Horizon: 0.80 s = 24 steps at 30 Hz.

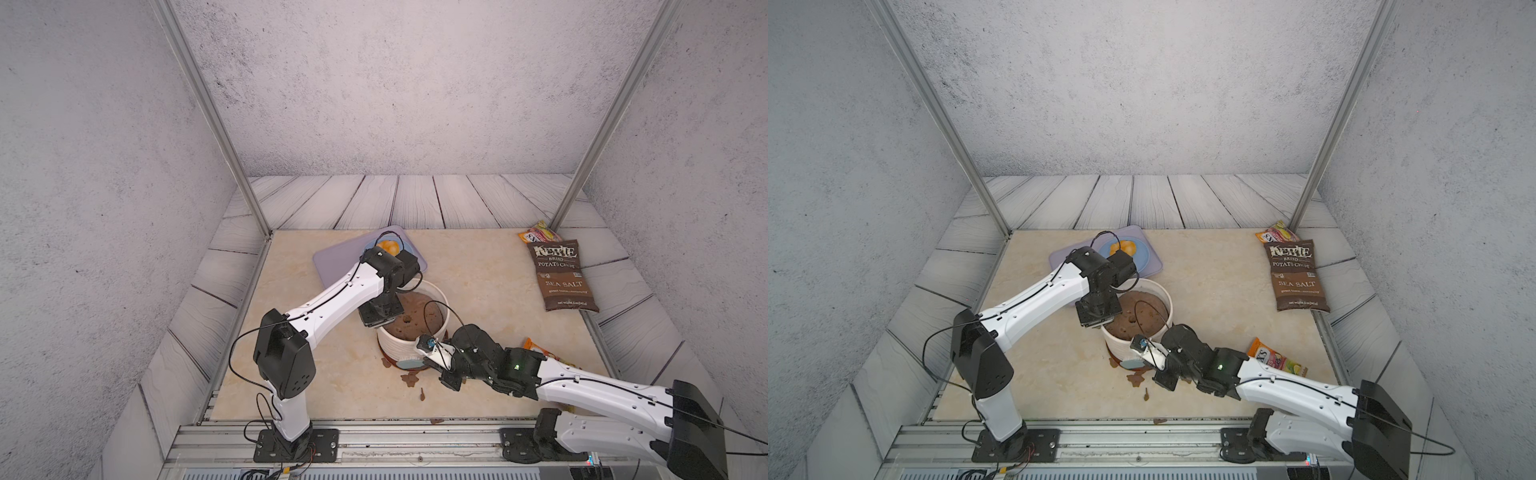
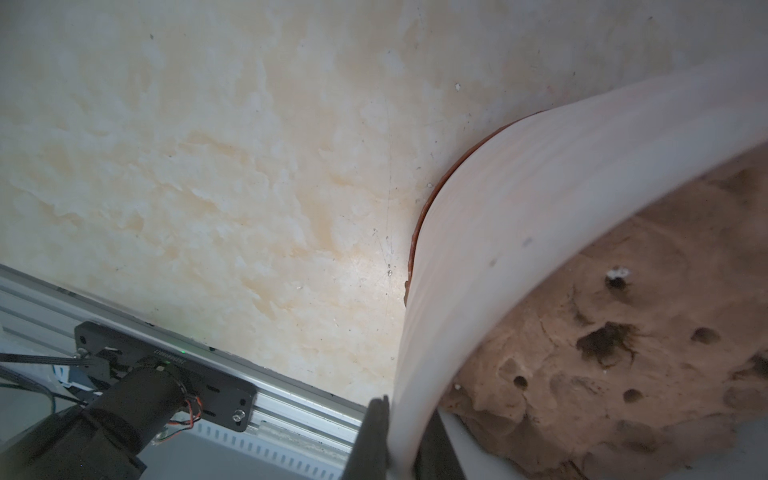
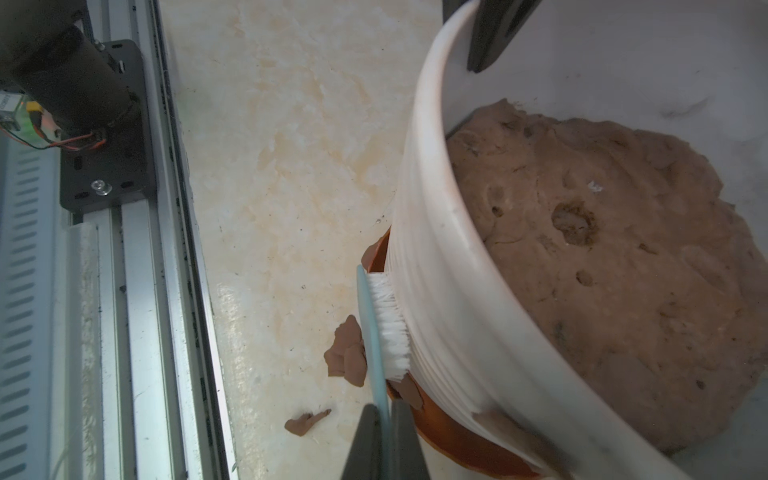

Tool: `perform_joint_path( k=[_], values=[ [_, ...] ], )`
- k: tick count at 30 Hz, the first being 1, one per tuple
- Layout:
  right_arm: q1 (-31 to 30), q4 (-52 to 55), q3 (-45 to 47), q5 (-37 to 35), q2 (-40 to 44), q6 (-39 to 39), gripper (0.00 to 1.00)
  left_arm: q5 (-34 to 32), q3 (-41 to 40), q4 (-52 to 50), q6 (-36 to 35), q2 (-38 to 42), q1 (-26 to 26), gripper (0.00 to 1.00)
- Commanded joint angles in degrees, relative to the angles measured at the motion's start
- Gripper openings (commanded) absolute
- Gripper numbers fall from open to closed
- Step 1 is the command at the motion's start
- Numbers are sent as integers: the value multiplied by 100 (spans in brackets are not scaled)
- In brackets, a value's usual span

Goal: Scrub the dried mud off the ceramic pot
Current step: Rotate the pot on the tray.

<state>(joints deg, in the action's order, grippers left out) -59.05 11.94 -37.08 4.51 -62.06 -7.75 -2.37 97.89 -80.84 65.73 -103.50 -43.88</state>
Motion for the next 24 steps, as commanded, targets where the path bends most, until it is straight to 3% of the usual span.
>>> perform_joint_path(
  k=[1,18,24],
  values=[
    [69,326,-116,-717,-86,3,0,-136,-6,-49,-512,-203,-14,0],
    [-318,1776,-480,-872,60,-172,0,-307,64,31,-1499,-315,287,0],
    [-478,2118,-662,-334,251,-249,0,-229,85,132,-1736,-405,318,0]
  ],
)
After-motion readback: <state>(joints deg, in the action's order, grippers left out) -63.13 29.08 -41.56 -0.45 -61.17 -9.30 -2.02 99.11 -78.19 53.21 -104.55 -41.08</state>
